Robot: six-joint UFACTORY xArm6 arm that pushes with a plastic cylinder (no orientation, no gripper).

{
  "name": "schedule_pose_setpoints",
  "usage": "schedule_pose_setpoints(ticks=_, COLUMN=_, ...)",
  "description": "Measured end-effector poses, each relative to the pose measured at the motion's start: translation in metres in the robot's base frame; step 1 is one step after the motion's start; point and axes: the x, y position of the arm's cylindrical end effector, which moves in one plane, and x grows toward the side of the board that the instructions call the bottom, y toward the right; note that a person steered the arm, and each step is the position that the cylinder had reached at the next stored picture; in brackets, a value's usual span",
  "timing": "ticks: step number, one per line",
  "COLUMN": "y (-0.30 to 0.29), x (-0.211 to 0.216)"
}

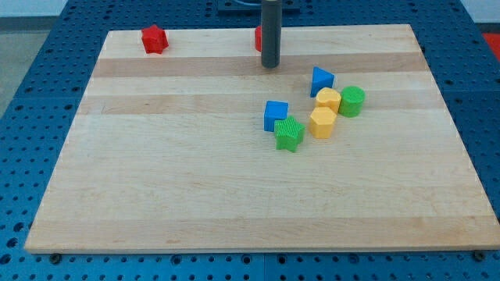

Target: Move the blue triangle to the top right

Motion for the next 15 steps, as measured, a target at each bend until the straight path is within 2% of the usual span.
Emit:
schedule_pose_setpoints(ticks=2, y=0.007, x=0.054)
schedule_pose_setpoints(ticks=4, y=0.078, x=0.062)
schedule_pose_setpoints(ticks=5, y=0.097, x=0.061)
schedule_pose_setpoints(ticks=7, y=0.100, x=0.038)
schedule_pose_setpoints(ticks=9, y=0.138, x=0.034)
schedule_pose_setpoints(ticks=13, y=0.122, x=0.012)
schedule_pose_setpoints(ticks=15, y=0.127, x=-0.013)
